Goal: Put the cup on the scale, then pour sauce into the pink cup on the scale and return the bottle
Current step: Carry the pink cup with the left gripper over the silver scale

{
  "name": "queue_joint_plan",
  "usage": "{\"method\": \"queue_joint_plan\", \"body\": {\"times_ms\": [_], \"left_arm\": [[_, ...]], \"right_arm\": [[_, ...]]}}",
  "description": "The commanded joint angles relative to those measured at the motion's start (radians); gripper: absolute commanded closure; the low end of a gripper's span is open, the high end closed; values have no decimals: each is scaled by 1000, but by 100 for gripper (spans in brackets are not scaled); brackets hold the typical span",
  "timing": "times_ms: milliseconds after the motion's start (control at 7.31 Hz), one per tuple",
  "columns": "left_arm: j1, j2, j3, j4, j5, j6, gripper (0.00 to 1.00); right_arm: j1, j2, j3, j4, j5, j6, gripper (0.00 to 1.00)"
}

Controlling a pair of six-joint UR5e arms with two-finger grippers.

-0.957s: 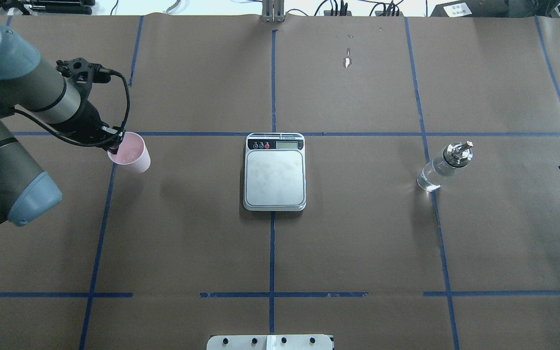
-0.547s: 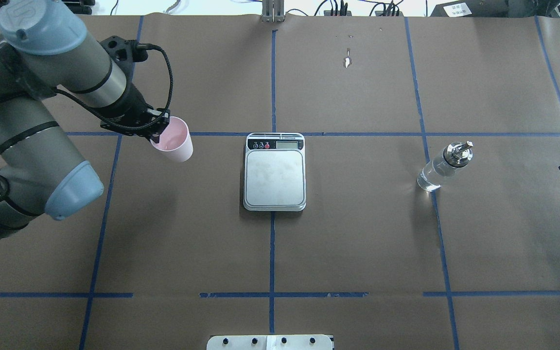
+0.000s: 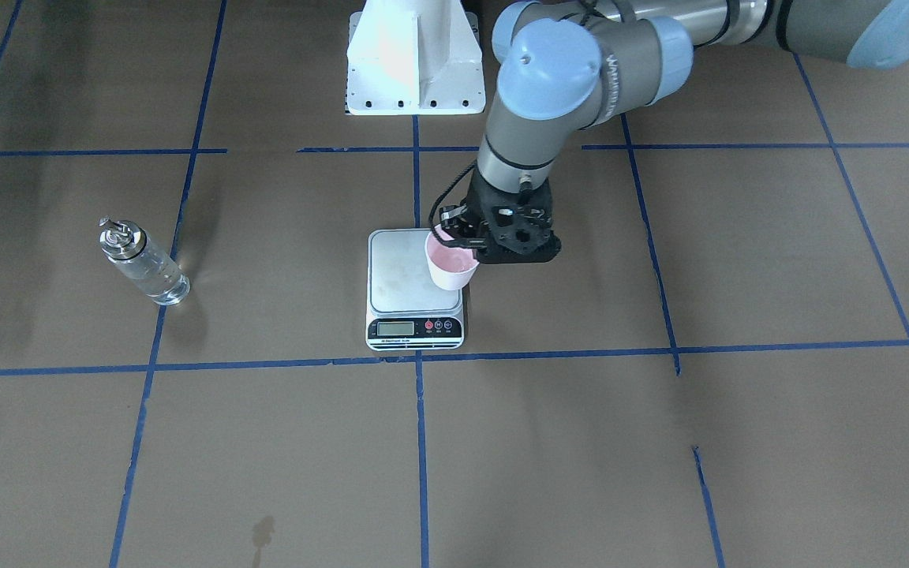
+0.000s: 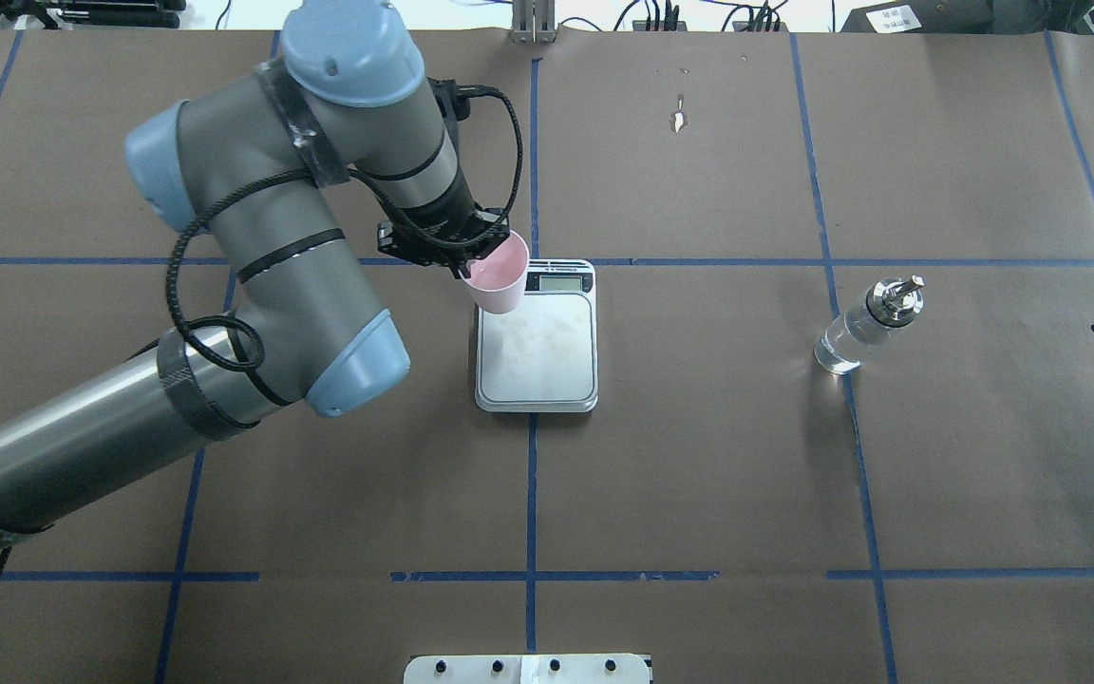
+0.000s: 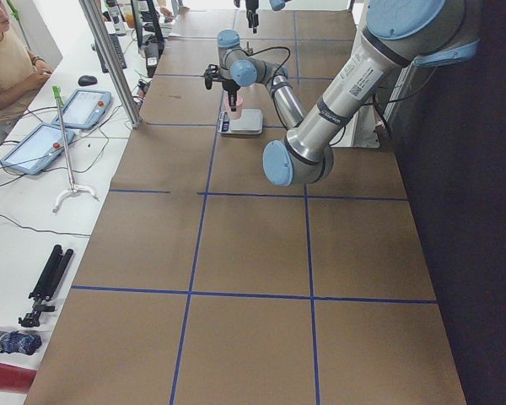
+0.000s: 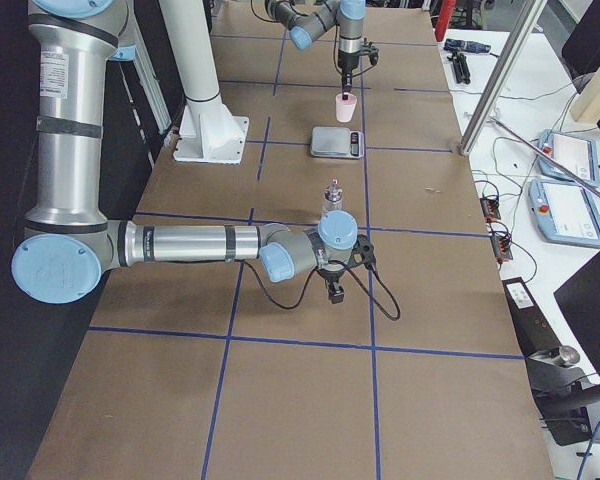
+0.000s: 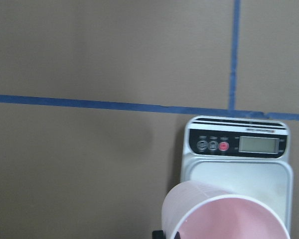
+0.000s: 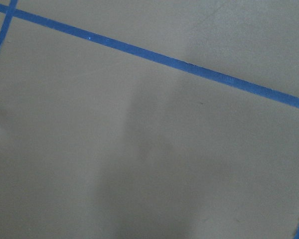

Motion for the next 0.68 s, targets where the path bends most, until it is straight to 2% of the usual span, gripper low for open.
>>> {"method": "queue_joint_plan", "body": {"times_ms": [0, 547], "left_arm": [[46, -35, 49, -1, 47, -11, 100], [89, -24, 49, -17, 58, -11, 100]], "right_arm": [[-2, 0, 0, 0, 0, 6, 0], [-2, 0, -3, 0, 2, 8, 0]]}}
